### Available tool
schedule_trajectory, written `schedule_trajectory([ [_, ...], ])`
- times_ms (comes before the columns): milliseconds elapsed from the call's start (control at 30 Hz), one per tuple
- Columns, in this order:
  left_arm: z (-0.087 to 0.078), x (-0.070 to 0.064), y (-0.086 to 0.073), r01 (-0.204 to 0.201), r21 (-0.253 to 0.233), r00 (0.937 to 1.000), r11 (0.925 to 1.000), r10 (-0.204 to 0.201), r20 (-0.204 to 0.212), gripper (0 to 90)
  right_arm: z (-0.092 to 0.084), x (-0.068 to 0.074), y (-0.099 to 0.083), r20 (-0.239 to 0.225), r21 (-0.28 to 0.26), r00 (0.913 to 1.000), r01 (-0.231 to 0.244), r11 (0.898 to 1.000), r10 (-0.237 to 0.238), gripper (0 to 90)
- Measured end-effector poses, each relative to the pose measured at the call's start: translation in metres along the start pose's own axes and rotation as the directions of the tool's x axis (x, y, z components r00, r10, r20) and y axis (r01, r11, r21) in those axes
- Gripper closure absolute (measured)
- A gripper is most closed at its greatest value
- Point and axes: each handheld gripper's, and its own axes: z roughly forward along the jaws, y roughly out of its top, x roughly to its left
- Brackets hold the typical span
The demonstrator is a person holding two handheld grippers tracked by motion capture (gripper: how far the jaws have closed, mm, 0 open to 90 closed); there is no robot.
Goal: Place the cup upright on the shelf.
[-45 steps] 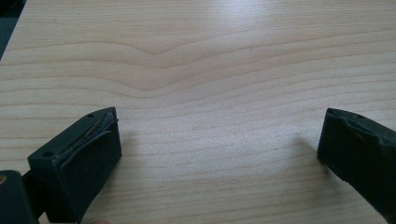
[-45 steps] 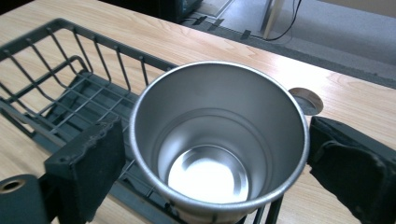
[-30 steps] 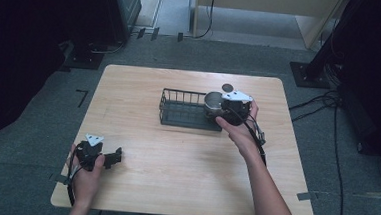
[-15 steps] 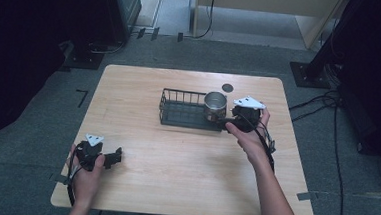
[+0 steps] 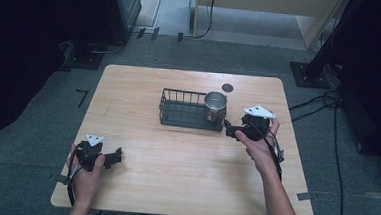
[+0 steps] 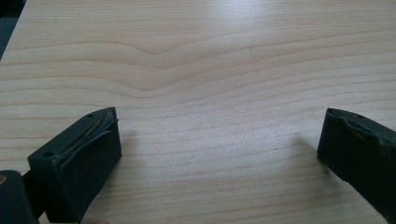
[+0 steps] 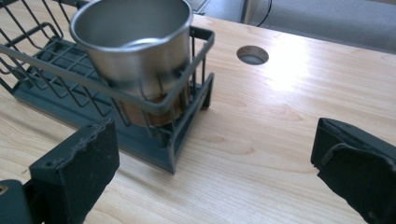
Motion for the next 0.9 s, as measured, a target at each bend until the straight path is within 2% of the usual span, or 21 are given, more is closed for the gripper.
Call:
schedule_trajectory([
  [900,0.0,0.0,0.0,0.001,-0.002,1.0,1.0,-0.001,0.0,0.0,-0.01,-0.032,-0.05,0.06,0.064,0.997,-0.053,0.997,0.049,0.9],
])
